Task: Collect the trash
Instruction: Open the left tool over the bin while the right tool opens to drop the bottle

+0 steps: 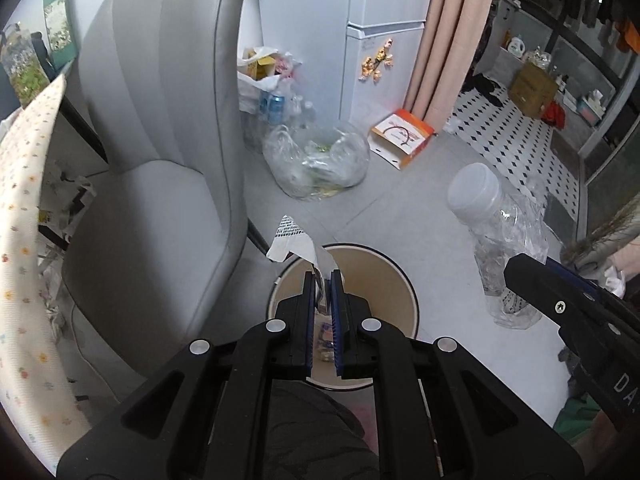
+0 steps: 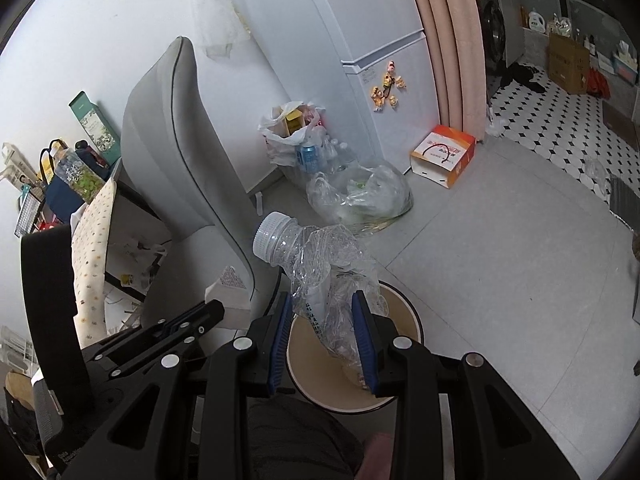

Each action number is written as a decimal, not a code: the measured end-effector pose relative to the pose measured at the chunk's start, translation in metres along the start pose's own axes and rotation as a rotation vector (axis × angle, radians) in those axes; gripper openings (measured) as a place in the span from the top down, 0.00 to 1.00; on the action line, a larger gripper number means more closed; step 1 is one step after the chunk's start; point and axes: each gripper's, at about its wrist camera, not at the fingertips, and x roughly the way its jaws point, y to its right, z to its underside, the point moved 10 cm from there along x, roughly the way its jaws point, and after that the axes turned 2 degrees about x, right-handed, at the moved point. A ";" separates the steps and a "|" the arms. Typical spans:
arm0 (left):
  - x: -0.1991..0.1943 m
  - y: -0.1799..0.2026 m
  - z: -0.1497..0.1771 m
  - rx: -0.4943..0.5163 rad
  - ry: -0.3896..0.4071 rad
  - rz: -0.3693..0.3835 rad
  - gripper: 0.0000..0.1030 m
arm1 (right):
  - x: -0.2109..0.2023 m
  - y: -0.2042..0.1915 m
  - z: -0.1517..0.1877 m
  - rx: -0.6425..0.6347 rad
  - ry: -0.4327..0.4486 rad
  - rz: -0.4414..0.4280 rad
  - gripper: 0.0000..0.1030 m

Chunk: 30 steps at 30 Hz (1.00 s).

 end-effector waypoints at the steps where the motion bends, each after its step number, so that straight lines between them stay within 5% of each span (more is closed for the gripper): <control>1: 0.001 0.000 0.001 -0.002 -0.003 0.003 0.92 | 0.001 0.001 -0.001 0.003 0.000 0.002 0.70; 15: 0.002 0.003 0.004 -0.033 -0.017 0.057 0.75 | -0.001 0.002 0.001 0.012 0.009 0.006 0.70; 19: -0.008 -0.007 0.000 -0.045 0.017 0.024 0.52 | -0.004 0.000 0.000 0.006 0.011 0.004 0.70; 30: -0.055 -0.070 -0.008 -0.128 0.115 -0.148 0.19 | -0.004 -0.029 -0.003 -0.042 0.006 -0.014 0.64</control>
